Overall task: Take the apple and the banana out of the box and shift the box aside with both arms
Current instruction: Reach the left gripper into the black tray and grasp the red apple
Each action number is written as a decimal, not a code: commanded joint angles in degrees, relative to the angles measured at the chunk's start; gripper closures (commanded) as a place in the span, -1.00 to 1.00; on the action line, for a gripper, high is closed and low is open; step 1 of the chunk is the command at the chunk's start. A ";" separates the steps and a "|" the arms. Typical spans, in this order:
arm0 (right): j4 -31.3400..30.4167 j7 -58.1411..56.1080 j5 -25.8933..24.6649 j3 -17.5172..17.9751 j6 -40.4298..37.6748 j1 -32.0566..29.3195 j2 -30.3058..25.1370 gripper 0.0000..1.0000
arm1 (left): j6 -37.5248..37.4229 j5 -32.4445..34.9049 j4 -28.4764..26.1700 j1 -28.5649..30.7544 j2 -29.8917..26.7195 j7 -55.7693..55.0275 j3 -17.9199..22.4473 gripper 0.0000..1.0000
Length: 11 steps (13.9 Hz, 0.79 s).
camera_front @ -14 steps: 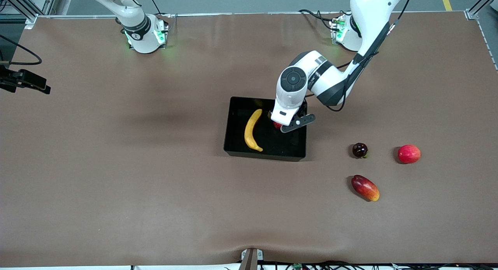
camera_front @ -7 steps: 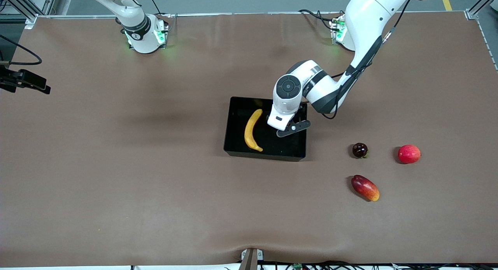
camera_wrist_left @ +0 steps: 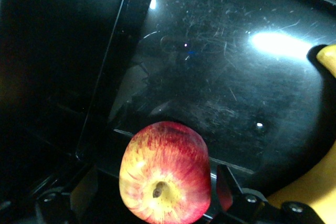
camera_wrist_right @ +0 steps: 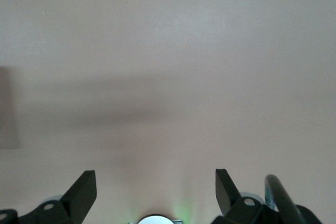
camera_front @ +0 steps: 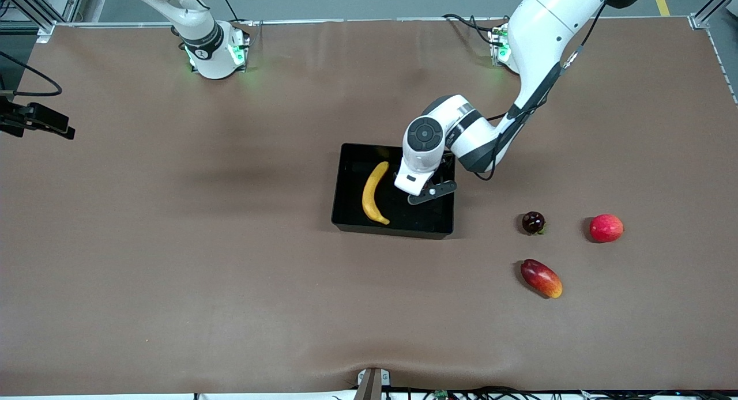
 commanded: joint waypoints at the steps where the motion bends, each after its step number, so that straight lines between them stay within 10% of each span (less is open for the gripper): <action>1: 1.21 0.03 -0.29 0.88 -0.57 -1.18 0.52 -1.00 | 0.78 1.86 0.73 -0.60 0.67 -2.60 0.10 -0.05; 3: 1.21 0.03 -0.29 0.88 -0.57 -1.18 0.52 -1.00 | 0.69 1.86 0.81 -0.60 0.41 -2.51 0.10 1.00; 11: 1.21 0.12 -0.20 0.88 -0.66 -0.83 0.52 -1.00 | -11.58 1.86 14.77 1.16 -3.89 1.25 0.10 1.00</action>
